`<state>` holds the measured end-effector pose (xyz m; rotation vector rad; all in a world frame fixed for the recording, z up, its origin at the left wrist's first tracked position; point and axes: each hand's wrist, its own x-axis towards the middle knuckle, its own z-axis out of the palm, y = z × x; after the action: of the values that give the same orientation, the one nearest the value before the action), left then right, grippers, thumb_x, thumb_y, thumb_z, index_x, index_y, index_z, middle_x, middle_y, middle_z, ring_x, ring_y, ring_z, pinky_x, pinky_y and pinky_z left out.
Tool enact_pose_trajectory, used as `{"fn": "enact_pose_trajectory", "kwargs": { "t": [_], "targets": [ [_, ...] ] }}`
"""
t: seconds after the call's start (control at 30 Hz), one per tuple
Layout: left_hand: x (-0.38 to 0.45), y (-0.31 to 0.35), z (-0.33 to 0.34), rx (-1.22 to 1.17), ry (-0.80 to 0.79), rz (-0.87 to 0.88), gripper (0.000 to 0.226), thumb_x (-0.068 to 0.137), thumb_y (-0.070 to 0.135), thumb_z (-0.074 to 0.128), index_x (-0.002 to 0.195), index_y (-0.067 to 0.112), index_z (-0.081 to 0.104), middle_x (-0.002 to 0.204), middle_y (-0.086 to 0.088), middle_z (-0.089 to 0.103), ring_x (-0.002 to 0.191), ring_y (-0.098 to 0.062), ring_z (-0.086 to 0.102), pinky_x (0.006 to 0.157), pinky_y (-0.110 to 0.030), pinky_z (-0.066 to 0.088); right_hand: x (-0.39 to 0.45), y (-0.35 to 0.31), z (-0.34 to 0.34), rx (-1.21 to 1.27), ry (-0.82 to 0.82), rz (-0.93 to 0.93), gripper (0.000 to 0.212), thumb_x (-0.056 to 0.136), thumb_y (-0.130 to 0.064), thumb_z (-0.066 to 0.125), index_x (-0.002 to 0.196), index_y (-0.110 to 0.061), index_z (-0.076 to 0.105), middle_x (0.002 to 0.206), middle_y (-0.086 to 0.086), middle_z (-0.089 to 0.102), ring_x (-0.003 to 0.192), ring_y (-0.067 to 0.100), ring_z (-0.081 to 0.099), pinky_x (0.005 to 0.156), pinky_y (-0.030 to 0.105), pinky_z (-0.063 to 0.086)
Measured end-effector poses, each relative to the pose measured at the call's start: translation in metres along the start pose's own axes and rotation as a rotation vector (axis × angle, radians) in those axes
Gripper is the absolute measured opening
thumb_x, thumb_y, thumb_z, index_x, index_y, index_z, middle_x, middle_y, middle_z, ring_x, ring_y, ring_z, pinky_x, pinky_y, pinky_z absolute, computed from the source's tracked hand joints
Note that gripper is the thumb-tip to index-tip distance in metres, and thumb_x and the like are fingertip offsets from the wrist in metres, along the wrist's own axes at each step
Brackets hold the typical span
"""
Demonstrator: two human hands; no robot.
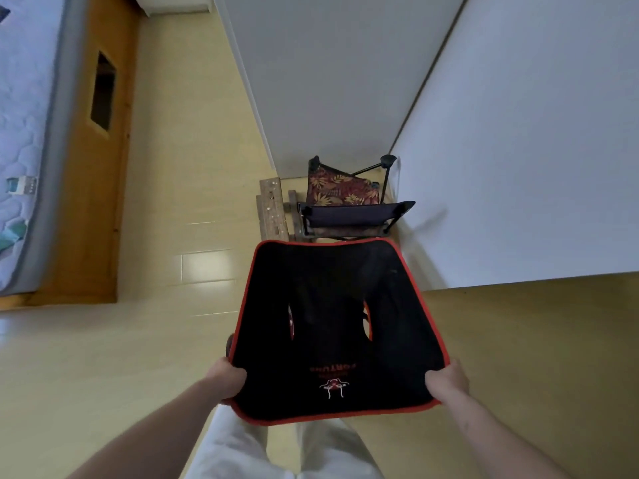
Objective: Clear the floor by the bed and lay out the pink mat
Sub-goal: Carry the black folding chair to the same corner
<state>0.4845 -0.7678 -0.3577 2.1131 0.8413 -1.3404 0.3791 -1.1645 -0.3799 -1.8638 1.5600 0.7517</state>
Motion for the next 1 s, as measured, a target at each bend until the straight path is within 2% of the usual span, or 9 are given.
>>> {"fn": "enact_pose_trajectory", "kwargs": {
  "t": [0.1, 0.23, 0.33, 0.43, 0.53, 0.77, 0.87, 0.93, 1.0],
  "targets": [
    [0.001, -0.008, 0.008, 0.09, 0.004, -0.018, 0.023, 0.084, 0.009, 0.044, 0.104, 0.007, 0.055, 0.093, -0.01, 0.065, 0.085, -0.024, 0.064, 0.073, -0.035, 0.058, 0.003, 0.004, 0.002, 0.015, -0.059, 0.033, 0.047, 0.088, 0.0, 0.056, 0.135, -0.005, 0.048, 0.126, 0.019, 0.064, 0.111, 0.04, 0.062, 0.091, 0.04, 0.051],
    [0.007, -0.014, 0.01, 0.178, 0.046, 0.032, 0.027, 0.081, 0.009, 0.048, 0.107, 0.009, 0.057, 0.091, -0.006, 0.063, 0.087, -0.026, 0.061, 0.076, -0.034, 0.052, 0.014, 0.012, 0.005, 0.007, -0.079, 0.037, 0.044, 0.088, -0.002, 0.056, 0.132, -0.006, 0.052, 0.119, 0.018, 0.065, 0.092, 0.033, 0.057, 0.087, 0.038, 0.052],
    [0.004, -0.017, 0.01, 0.129, 0.053, 0.063, 0.034, 0.077, 0.003, 0.046, 0.107, 0.014, 0.057, 0.091, -0.003, 0.065, 0.089, -0.026, 0.062, 0.074, -0.034, 0.051, 0.02, 0.012, 0.005, -0.02, -0.053, 0.006, 0.036, 0.089, -0.002, 0.056, 0.125, -0.006, 0.06, 0.102, 0.014, 0.065, 0.085, 0.031, 0.056, 0.079, 0.033, 0.048],
    [-0.002, -0.02, 0.01, 0.054, 0.053, 0.113, 0.044, 0.074, -0.002, 0.045, 0.11, 0.02, 0.06, 0.093, 0.0, 0.067, 0.09, -0.022, 0.063, 0.073, -0.031, 0.051, 0.019, 0.006, 0.001, -0.04, 0.007, -0.057, 0.032, 0.089, 0.003, 0.055, 0.117, -0.006, 0.066, 0.109, 0.018, 0.071, 0.083, 0.03, 0.055, 0.077, 0.032, 0.047],
    [-0.007, -0.016, 0.01, -0.002, 0.072, 0.153, 0.045, 0.073, -0.004, 0.044, 0.106, 0.019, 0.062, 0.09, -0.001, 0.069, 0.086, -0.019, 0.063, 0.07, -0.03, 0.051, 0.017, 0.002, -0.006, -0.011, 0.069, -0.146, 0.036, 0.085, 0.006, 0.054, 0.115, -0.008, 0.07, 0.107, 0.017, 0.072, 0.082, 0.03, 0.056, 0.08, 0.034, 0.051],
    [-0.013, -0.013, 0.022, -0.044, 0.134, 0.209, 0.041, 0.071, -0.006, 0.045, 0.101, 0.016, 0.064, 0.086, -0.002, 0.069, 0.08, -0.016, 0.063, 0.064, -0.027, 0.051, 0.017, 0.0, -0.016, 0.027, 0.132, -0.203, 0.042, 0.087, 0.008, 0.052, 0.122, -0.008, 0.068, 0.109, 0.017, 0.073, 0.084, 0.033, 0.059, 0.079, 0.035, 0.052],
    [-0.006, -0.012, 0.021, 0.077, 0.086, 0.21, 0.042, 0.073, -0.006, 0.046, 0.105, 0.019, 0.056, 0.09, 0.0, 0.065, 0.08, -0.015, 0.059, 0.06, -0.022, 0.044, 0.019, 0.005, -0.008, 0.026, 0.138, -0.198, 0.044, 0.09, 0.007, 0.052, 0.129, -0.009, 0.064, 0.114, 0.016, 0.072, 0.09, 0.036, 0.064, 0.081, 0.037, 0.054],
    [0.0, -0.012, 0.016, 0.237, 0.035, 0.2, 0.037, 0.074, 0.001, 0.049, 0.107, 0.017, 0.053, 0.094, -0.001, 0.063, 0.085, -0.021, 0.059, 0.064, -0.024, 0.044, 0.02, 0.005, -0.004, 0.007, 0.115, -0.171, 0.041, 0.09, 0.008, 0.052, 0.127, -0.007, 0.061, 0.113, 0.017, 0.071, 0.084, 0.034, 0.06, 0.076, 0.035, 0.052],
    [0.006, -0.011, 0.01, 0.377, -0.027, 0.177, 0.027, 0.075, 0.009, 0.048, 0.101, 0.016, 0.053, 0.094, -0.002, 0.063, 0.088, -0.022, 0.06, 0.066, -0.025, 0.044, 0.021, 0.003, -0.001, -0.023, 0.081, -0.091, 0.038, 0.089, 0.005, 0.056, 0.125, -0.003, 0.056, 0.117, 0.02, 0.068, 0.089, 0.037, 0.062, 0.079, 0.04, 0.054]
  ]
}}
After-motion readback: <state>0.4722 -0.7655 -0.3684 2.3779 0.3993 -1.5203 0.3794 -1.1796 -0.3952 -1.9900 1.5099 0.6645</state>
